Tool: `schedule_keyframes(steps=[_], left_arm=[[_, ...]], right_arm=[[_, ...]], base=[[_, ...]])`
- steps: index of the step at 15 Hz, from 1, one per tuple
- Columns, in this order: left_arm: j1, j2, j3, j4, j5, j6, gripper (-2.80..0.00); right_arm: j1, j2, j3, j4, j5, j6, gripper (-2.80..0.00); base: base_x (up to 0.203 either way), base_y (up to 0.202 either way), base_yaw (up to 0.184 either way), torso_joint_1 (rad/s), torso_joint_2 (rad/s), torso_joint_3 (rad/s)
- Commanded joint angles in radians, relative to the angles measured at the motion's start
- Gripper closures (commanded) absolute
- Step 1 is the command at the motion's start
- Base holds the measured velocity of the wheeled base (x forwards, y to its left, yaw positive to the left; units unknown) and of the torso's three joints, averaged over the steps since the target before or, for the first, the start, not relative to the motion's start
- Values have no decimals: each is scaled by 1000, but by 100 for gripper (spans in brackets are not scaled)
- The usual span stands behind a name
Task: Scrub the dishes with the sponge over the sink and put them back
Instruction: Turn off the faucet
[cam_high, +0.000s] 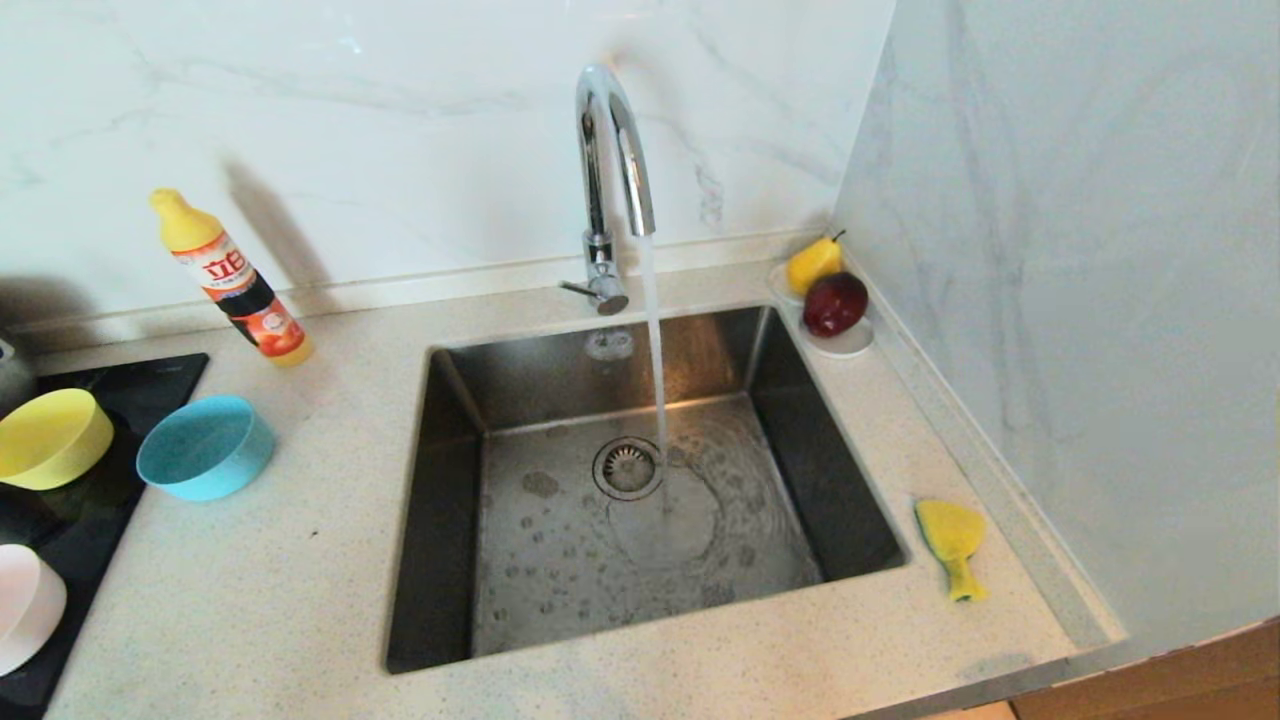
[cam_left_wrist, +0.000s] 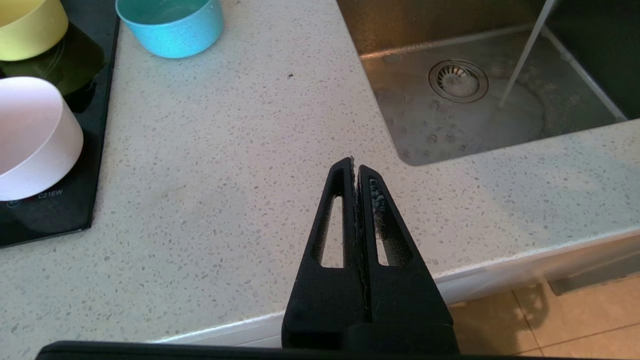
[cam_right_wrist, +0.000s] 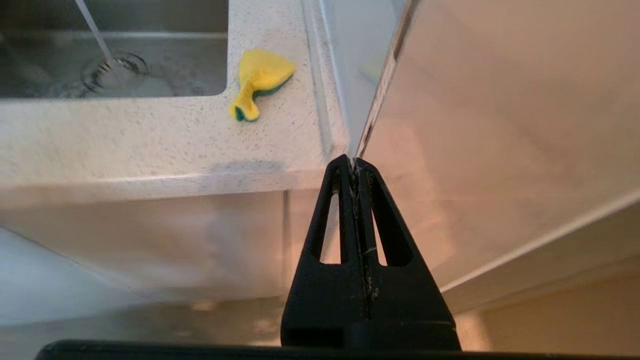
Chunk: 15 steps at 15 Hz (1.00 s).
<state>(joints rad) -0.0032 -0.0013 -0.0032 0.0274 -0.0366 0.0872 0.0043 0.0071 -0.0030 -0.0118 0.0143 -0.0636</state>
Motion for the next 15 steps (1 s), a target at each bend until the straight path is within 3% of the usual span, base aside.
schedule_keyframes(steps=[1,15], left_arm=[[0,0,0,0,0,2,0],[0,0,0,0,-2,6,0]], right_arm=[[0,-8,-5,32,-2,72,0],[0,-9,3,9,-2,73,0]], base=[[0,0,0,0,0,0],[0,0,0,0,0,0]])
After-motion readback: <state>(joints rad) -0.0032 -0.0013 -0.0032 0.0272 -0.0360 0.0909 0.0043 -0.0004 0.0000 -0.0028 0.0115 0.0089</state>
